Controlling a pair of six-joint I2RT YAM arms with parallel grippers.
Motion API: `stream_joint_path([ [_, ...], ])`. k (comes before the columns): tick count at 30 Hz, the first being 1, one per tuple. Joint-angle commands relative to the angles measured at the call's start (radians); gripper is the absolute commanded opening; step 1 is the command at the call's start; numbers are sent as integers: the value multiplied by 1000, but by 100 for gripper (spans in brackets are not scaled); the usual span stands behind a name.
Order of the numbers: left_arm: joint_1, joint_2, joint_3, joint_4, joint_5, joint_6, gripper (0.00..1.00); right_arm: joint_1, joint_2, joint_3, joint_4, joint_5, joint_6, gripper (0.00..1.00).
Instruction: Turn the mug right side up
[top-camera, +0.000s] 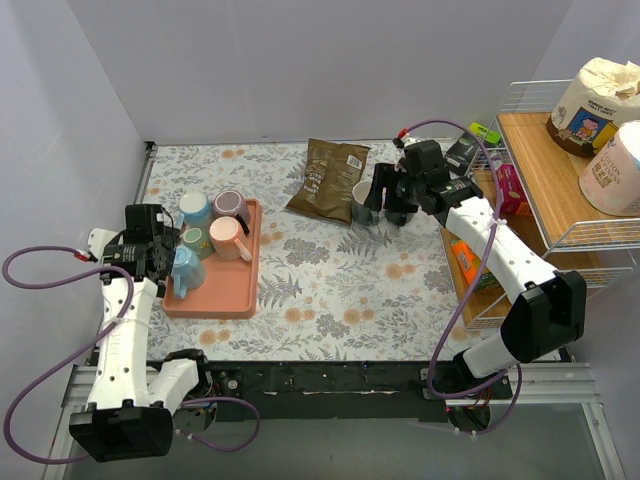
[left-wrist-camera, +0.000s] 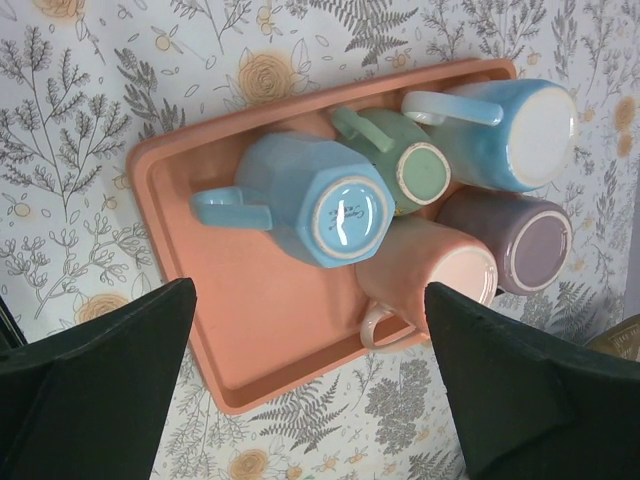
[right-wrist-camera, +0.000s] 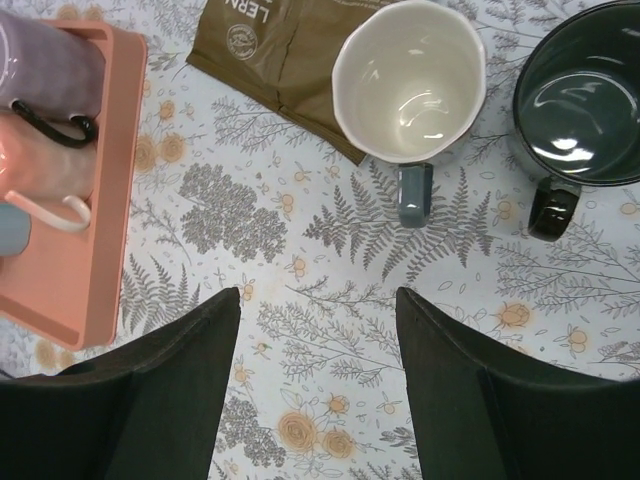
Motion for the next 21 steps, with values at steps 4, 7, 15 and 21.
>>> stream_joint_path([
  [4,9,63,44,21,-28,114,98,35,-63,-67,108,-147,-10,71],
  [7,8,54,-25,32,11,125,98,93,-80,-102,171,-159,-16,71],
  [15,8,-10,-102,273,286,330,98,361,-17,-125,390,-172,-127,72],
  [21,-18,83,-32,305,441,403,98,420,93,-31,388,-127,-101,71],
])
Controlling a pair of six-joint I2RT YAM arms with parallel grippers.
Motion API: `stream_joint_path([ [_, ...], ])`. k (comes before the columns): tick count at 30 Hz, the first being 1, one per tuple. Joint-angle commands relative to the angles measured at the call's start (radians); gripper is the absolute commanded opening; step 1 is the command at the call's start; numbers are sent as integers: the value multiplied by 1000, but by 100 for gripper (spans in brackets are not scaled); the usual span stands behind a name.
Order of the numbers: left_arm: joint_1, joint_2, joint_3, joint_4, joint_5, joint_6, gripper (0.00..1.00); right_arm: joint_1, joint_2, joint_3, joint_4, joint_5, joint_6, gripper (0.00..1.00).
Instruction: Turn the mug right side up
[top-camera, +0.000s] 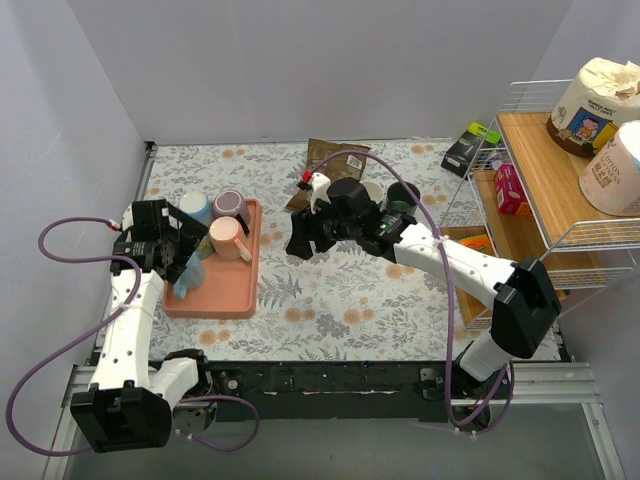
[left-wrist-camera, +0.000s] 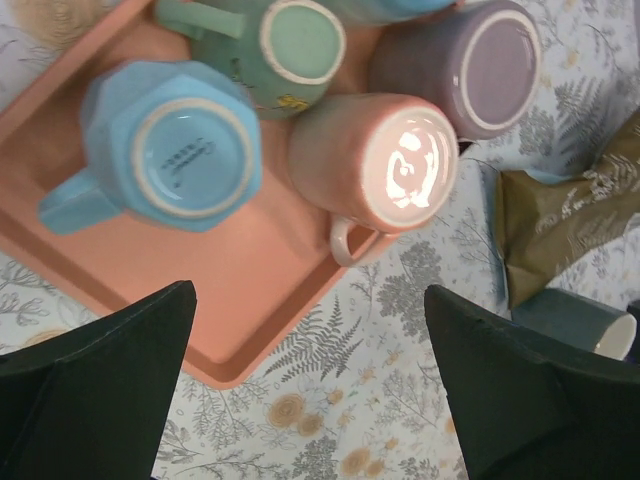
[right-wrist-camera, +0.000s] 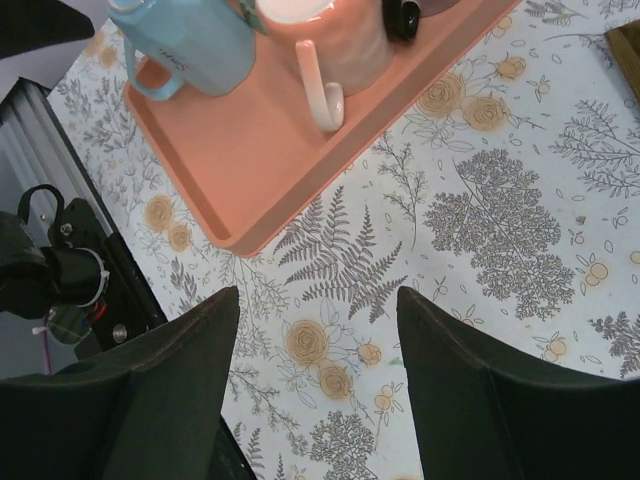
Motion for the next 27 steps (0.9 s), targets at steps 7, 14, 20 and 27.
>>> stream_joint_path([
  [7,-234,153,55,118,48,-25,97,-3,-2,5,3,154,33,71],
  [14,-350,346,104,78,-113,-73,94,-9,-54,-30,-67,242,58,71],
  [20,-356,401,83,158,-141,-48,78,-19,-87,-59,-89,265,68,71],
  [27,-362,470,87,193,-138,-28,66,-29,-109,-74,-107,279,75,70],
])
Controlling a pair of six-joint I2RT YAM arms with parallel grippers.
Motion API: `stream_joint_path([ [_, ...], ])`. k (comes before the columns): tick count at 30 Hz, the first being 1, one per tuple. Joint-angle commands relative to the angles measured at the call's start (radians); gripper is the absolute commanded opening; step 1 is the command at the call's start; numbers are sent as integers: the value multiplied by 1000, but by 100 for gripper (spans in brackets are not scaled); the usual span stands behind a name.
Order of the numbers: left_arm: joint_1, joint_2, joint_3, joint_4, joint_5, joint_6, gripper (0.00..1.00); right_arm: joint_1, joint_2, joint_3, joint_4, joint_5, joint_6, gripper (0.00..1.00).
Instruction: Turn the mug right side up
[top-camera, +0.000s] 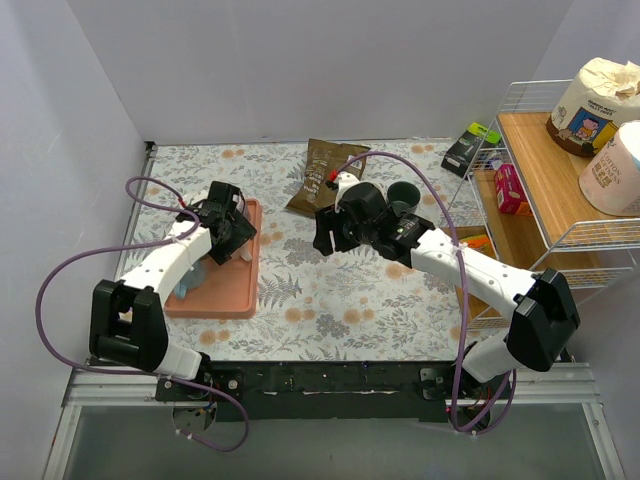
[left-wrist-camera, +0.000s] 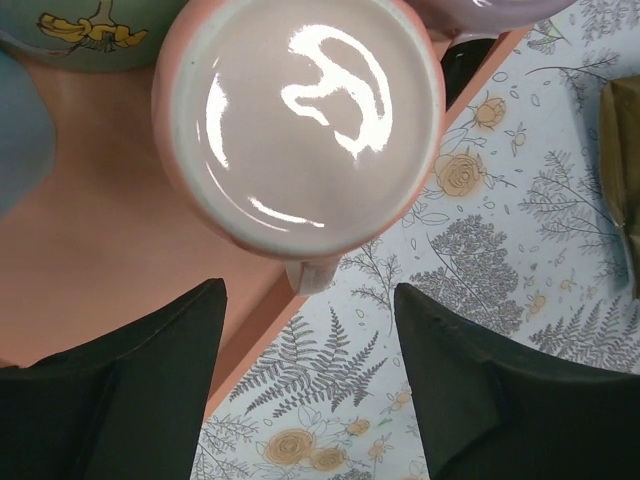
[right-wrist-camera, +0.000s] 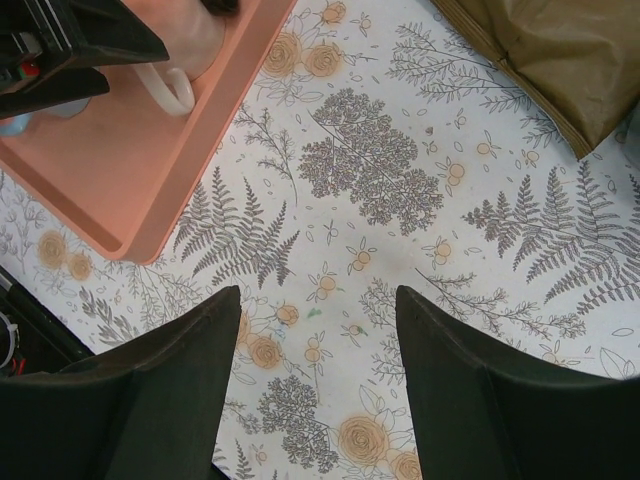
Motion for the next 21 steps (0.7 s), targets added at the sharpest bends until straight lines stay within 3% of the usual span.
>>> stream_joint_path([
  [1,-10,34,8,31,-34,21,65,-9,-40,-8,-10,29,8,70],
  [9,-16,71,22,32,-96,25,49,-21,-51,-18,-18,30,11,70],
  [13,-16,89,28,23,-119,21,36,-25,-54,-22,-19,30,14,69],
  [19,-18,109,33,18,-133,7,31,-31,-57,-27,-22,29,16,69],
  [21,-19,109,36,15,-139,4,21,-32,-58,-28,-24,27,16,69],
])
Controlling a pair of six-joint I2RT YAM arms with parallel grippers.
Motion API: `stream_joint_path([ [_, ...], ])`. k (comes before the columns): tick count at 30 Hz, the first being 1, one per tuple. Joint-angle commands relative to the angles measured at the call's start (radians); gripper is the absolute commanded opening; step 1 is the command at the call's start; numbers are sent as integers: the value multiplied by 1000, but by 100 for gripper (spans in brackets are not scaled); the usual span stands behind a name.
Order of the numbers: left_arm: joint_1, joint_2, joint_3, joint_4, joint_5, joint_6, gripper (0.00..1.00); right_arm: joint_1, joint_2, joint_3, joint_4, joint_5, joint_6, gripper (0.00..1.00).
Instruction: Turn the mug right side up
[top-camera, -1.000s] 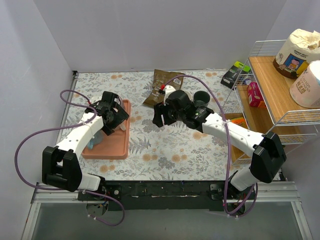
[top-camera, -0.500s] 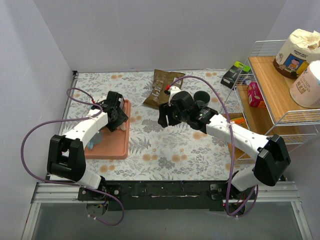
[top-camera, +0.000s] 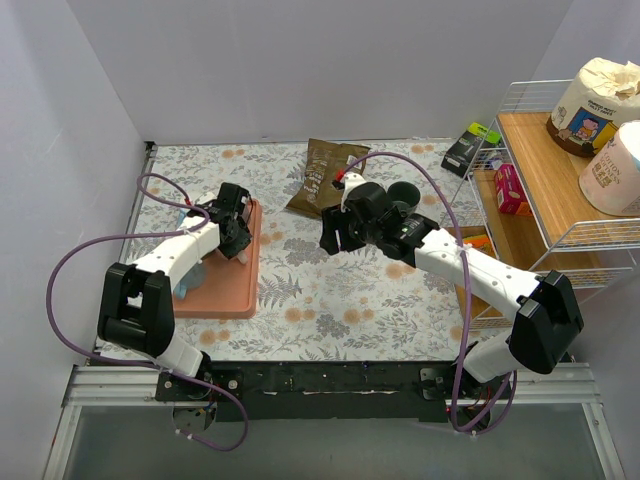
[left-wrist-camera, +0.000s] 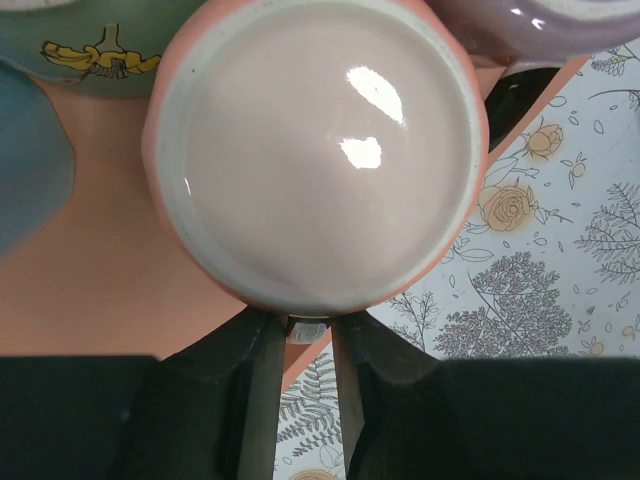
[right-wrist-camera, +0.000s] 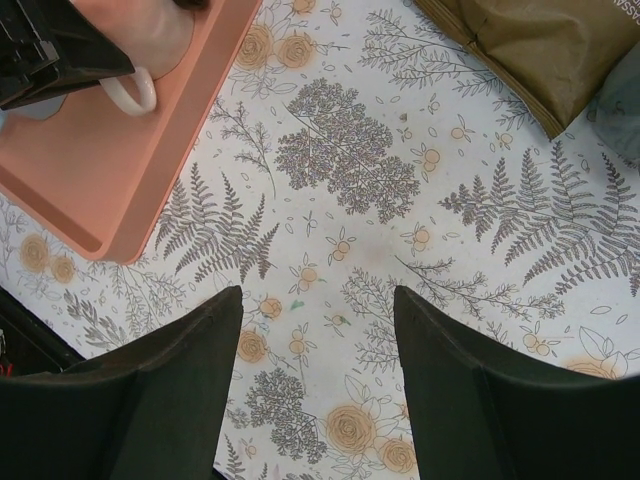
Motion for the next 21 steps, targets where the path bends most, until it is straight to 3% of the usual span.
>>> stream_joint_path([
  [1,-2,1,32,-14,-56,-8,17,-9,-36,-7,5,11,11,69],
  [3,-2,-5,34,-23,-58,-11,1,-9,-39,-7,4,9,12,69],
  [4,-2,-14,34,-27,-58,-14,0,-10,-37,-6,5,6,12,69],
  [13,-42,-145,86,-121,-21,-40,0,-14,-43,31,-15,-53,28,70],
  [21,-57,-339,199,-88,177,-25,0,-21,-76,75,-11,-227,95,76],
])
